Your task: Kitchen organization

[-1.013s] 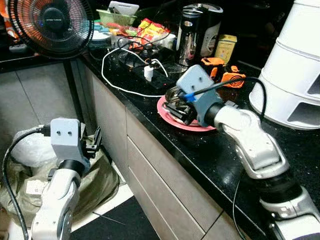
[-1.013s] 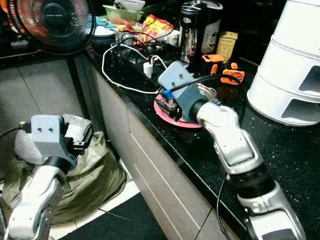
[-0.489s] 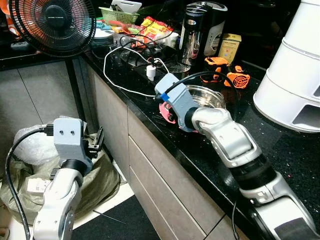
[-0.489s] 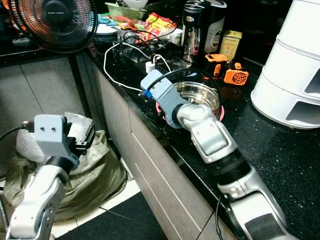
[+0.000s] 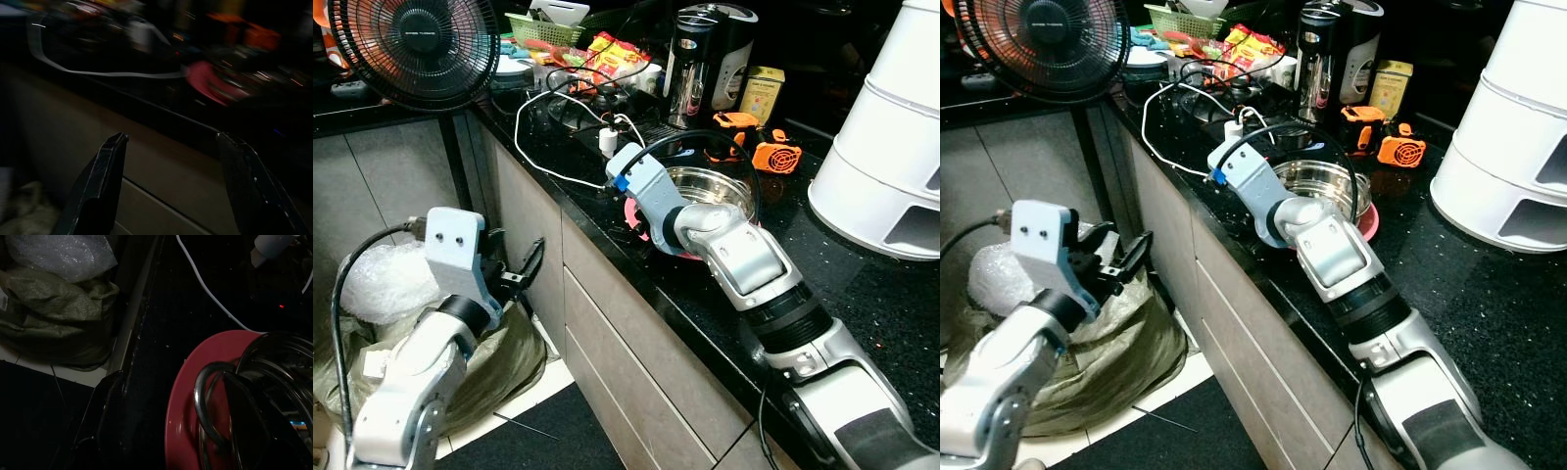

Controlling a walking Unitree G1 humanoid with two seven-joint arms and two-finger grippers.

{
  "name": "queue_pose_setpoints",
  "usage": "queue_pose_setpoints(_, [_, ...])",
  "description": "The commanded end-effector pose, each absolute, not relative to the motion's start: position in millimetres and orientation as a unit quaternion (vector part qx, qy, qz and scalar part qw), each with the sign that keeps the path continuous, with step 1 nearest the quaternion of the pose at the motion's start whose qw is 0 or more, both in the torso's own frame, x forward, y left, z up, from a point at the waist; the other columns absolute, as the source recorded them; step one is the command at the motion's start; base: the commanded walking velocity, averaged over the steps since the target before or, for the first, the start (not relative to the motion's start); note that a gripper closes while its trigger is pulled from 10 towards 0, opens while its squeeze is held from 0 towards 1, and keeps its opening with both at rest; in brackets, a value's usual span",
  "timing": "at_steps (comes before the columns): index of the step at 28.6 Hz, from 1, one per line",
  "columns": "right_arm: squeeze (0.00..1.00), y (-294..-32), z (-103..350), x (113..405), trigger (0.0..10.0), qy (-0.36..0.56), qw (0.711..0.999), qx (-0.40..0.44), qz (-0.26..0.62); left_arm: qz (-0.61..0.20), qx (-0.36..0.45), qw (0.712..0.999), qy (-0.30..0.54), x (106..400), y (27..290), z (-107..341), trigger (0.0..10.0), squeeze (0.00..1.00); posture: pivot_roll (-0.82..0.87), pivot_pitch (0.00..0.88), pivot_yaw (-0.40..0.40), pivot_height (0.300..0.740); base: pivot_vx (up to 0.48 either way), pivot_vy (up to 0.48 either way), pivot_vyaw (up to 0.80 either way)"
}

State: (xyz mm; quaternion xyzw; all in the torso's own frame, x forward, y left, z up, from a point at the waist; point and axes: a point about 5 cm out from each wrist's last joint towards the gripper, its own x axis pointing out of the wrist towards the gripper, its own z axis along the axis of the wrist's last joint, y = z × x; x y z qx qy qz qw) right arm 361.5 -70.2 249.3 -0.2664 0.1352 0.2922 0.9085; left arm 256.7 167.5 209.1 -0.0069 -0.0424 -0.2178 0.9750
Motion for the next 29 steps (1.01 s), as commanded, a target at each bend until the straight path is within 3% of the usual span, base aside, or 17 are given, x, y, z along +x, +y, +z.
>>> queue_pose_setpoints(1, [0.00, -73, 252, 363, 10.0, 0.136, 0.911, -0.262, 0.287, -0.244, -0.002, 0.969, -0.029, 252, 165, 209, 10.0, 0.00, 0.09, 0.000, -0.062, 0.740, 0.000, 0.000, 0.00])
queue_pose_setpoints(6, [0.00, -74, 250, 364, 10.0, 0.144, 0.913, -0.261, 0.280, -0.315, 0.035, 0.948, 0.015, 239, 169, 210, 10.0, 0.00, 0.09, 0.000, -0.062, 0.740, 0.000, 0.000, 0.00])
queue_pose_setpoints(18, [0.00, -95, 251, 373, 10.0, 0.163, 0.924, -0.258, 0.232, -0.317, 0.040, 0.947, 0.026, 236, 173, 214, 10.0, 0.00, 0.09, 0.000, -0.069, 0.740, 0.000, 0.000, 0.00])
queue_pose_setpoints(29, [0.00, -117, 233, 374, 10.0, 0.217, 0.899, -0.323, 0.201, -0.345, 0.026, 0.938, 0.032, 234, 156, 211, 10.0, 0.00, 0.09, 0.000, -0.069, 0.740, 0.000, 0.000, 0.00])
